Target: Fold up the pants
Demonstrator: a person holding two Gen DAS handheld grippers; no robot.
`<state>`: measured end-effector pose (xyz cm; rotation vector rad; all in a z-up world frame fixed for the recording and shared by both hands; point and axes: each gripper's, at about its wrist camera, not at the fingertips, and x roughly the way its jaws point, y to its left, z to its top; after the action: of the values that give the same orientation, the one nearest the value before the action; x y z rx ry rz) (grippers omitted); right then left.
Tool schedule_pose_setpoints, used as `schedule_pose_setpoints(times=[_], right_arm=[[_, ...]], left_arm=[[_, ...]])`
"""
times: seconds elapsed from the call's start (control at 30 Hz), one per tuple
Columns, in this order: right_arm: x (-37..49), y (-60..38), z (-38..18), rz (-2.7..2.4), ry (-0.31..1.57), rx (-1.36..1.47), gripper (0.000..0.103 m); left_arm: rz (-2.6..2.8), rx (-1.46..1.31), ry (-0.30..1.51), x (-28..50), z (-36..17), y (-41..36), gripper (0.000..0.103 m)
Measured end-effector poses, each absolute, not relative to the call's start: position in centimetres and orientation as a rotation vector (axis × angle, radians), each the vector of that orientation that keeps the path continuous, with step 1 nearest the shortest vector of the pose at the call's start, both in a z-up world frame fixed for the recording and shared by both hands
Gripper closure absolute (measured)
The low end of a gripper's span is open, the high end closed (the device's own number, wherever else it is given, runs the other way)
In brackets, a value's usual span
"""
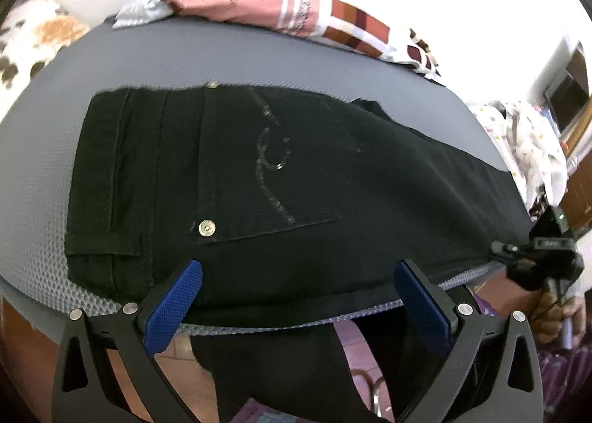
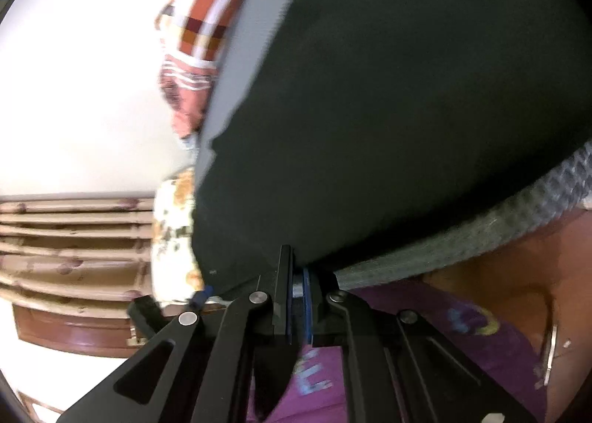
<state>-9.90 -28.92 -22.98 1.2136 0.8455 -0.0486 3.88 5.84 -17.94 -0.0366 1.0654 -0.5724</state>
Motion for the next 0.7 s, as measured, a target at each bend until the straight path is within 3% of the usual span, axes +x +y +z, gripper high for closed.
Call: schedule_pose_setpoints(times=[0.1, 0.27, 0.4, 0.7], right_arm=[[-9.4, -29.4, -23.7, -0.064, 0.866, 1.236, 0.102], [-9.3, -28.5, -22.3, 0.028, 0.9, 1.266, 0.079], [-6.6, -25.1, -20.9, 0.183, 0.922, 1.2, 0.064], [-1.2, -21.0, -23.6, 0.248, 1.04, 1.222, 0.061]], left_arm=[[-0.557, -0.003, 1.056, 3.7, -17.7, 5.8, 0.0], [-0.54, -0.008, 1.024, 3.8, -16.2, 6.6, 0.0], [-0.579, -0.245, 1.075, 4.8, -15.9, 9.0, 0.0], [-0.652, -0.541, 1.219, 5.1, -18.2, 10.2, 0.0]])
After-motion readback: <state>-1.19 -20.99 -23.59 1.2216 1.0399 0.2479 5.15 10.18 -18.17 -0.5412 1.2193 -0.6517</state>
